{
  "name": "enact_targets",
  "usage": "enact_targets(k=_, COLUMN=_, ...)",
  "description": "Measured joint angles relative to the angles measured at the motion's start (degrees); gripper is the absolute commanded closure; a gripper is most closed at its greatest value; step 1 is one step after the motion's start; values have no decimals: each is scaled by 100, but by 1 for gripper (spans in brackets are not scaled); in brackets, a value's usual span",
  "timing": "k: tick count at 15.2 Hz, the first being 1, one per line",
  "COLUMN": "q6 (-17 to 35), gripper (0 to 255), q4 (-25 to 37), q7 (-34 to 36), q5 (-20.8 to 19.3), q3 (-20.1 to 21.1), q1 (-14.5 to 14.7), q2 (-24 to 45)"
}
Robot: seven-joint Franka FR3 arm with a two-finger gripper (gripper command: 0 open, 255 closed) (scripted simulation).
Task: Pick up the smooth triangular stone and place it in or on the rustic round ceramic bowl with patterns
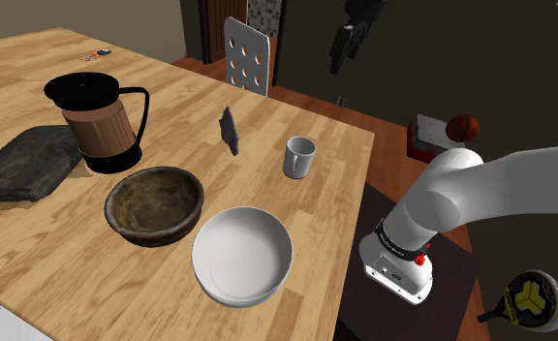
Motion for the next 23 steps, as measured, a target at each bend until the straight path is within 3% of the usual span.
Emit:
enact_targets(k=4, q6=210, gripper=0, q4=-20, q7=293, q5=103, q3=176, q1=0, q2=262)
enact_targets(k=10, q6=821, gripper=0, q4=241, q7=1116, q5=289, q3=655, q1=-37, q2=1318)
enact_targets(k=16, q6=1290, gripper=0, q4=764, q7=1984, q5=305, q3=1116, q1=-77, q2=2497)
enact_targets(k=23, q6=1584, gripper=0, q4=1840, q7=3009, q5=20, q3=1510, q1=-57, q2=4117)
